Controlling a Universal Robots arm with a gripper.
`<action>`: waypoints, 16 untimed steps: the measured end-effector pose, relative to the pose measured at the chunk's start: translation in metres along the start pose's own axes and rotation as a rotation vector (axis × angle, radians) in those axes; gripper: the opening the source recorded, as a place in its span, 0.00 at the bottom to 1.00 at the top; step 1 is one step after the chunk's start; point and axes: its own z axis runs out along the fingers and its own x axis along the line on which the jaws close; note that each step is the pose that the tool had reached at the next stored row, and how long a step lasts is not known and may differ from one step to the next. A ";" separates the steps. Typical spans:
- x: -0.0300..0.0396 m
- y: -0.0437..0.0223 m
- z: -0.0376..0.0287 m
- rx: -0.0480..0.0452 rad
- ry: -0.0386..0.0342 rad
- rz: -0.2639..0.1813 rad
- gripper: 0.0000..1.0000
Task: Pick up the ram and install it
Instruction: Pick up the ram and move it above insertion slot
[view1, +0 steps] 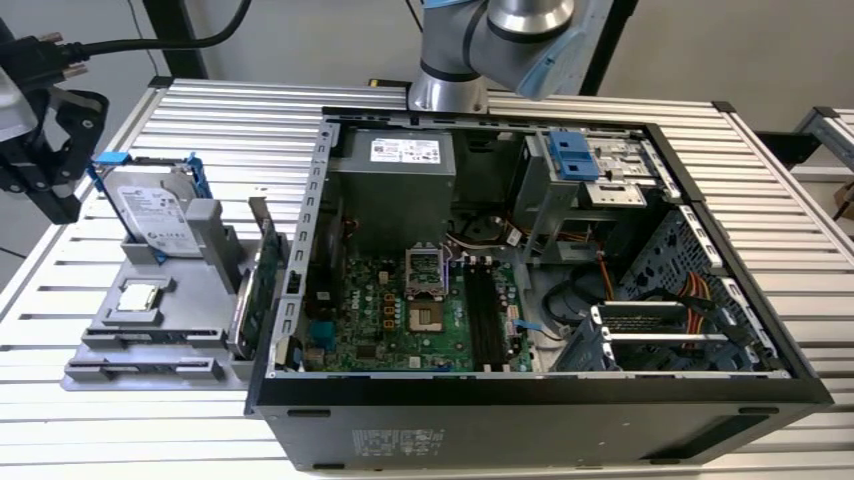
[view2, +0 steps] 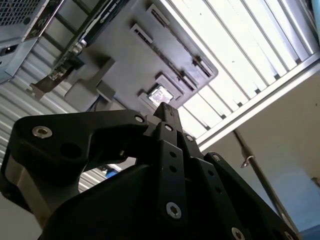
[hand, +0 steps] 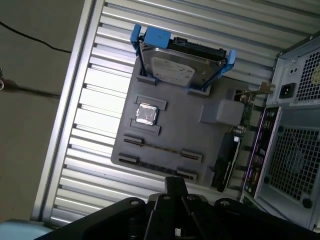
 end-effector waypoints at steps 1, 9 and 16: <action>0.0000 0.0000 0.0000 -0.0002 0.0003 -0.007 0.00; 0.0001 0.0000 0.0000 -0.0007 0.0024 -0.056 0.00; 0.0000 0.0001 -0.0003 -0.0012 0.0037 -0.090 0.00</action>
